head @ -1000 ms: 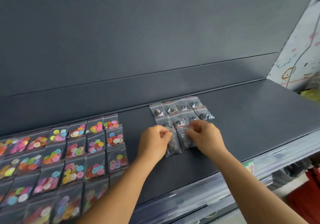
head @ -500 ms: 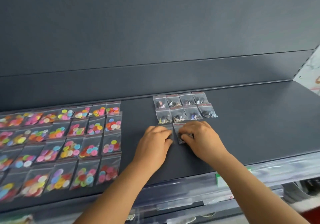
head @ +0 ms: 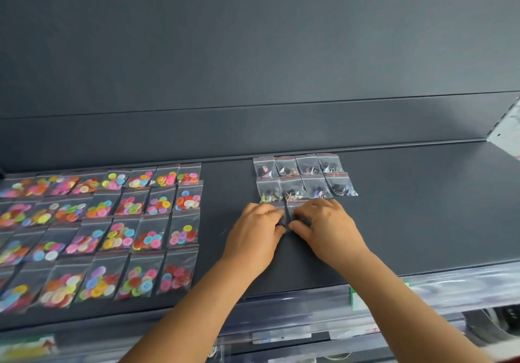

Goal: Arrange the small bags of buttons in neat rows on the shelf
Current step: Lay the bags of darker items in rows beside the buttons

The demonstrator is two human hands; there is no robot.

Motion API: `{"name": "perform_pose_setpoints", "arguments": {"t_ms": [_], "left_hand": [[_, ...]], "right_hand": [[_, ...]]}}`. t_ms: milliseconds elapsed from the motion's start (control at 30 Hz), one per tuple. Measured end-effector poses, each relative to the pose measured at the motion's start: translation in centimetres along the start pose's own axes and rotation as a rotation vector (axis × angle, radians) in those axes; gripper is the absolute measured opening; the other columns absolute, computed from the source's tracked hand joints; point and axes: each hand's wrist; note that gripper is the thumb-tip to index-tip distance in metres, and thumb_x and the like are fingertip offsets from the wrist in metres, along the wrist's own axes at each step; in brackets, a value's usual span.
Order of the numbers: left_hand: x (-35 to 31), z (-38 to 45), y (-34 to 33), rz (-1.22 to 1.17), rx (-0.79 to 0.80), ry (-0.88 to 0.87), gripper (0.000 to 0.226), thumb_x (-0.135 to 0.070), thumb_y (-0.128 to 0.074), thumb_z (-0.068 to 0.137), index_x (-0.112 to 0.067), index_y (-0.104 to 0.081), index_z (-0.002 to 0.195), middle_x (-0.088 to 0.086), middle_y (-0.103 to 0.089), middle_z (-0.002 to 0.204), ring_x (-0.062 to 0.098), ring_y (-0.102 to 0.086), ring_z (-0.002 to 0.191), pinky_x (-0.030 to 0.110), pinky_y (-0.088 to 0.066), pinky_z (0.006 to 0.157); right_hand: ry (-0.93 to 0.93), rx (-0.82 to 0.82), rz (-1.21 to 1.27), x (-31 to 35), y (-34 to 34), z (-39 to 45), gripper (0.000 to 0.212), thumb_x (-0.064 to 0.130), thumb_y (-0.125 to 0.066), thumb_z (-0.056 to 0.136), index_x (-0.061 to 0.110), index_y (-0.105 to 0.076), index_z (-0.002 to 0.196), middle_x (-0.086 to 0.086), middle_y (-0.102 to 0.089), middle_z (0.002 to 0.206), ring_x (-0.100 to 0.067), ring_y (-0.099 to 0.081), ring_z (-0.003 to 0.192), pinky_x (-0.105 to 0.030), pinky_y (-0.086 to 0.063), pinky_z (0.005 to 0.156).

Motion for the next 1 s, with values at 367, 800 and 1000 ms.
{"name": "perform_pose_setpoints", "arguments": {"t_ms": [367, 800, 1000], "left_hand": [[-0.3, -1.0, 1.3, 0.046, 0.009, 0.04, 0.05, -0.029, -0.05, 0.096, -0.019, -0.037, 0.144, -0.007, -0.041, 0.144, 0.013, -0.032, 0.132, 0.028, -0.033, 0.106], [6.3, -8.6, 7.8, 0.179, -0.156, 0.265, 0.059, -0.041, -0.044, 0.097, -0.026, -0.021, 0.149, -0.007, -0.026, 0.154, 0.013, -0.02, 0.143, 0.03, -0.018, 0.116], [13.4, -15.2, 12.5, 0.194, -0.21, 0.401, 0.059, -0.043, -0.041, 0.098, -0.027, -0.019, 0.15, -0.007, -0.024, 0.155, 0.015, -0.019, 0.142, 0.031, -0.02, 0.116]], "right_hand": [[0.055, -0.007, -0.019, 1.0, 0.9, -0.1, 0.034, 0.035, -0.054, 0.092, 0.015, -0.063, 0.118, -0.002, -0.058, 0.122, -0.026, -0.046, 0.115, -0.027, -0.036, 0.095], [0.369, 0.033, -0.01, 11.6, -1.7, 0.4, 0.056, 0.042, -0.053, 0.091, 0.019, -0.042, 0.14, 0.0, -0.046, 0.142, -0.024, -0.04, 0.131, -0.035, -0.032, 0.109], [0.5, 0.103, -0.014, 21.6, -5.3, -0.4, 0.056, 0.045, -0.045, 0.094, 0.026, -0.031, 0.145, 0.006, -0.035, 0.15, -0.016, -0.026, 0.141, -0.03, -0.018, 0.116]]}}
Point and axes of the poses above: each hand's wrist, its own z-axis towards the middle knuckle, its own y-axis out of the back of the hand, x = y × z
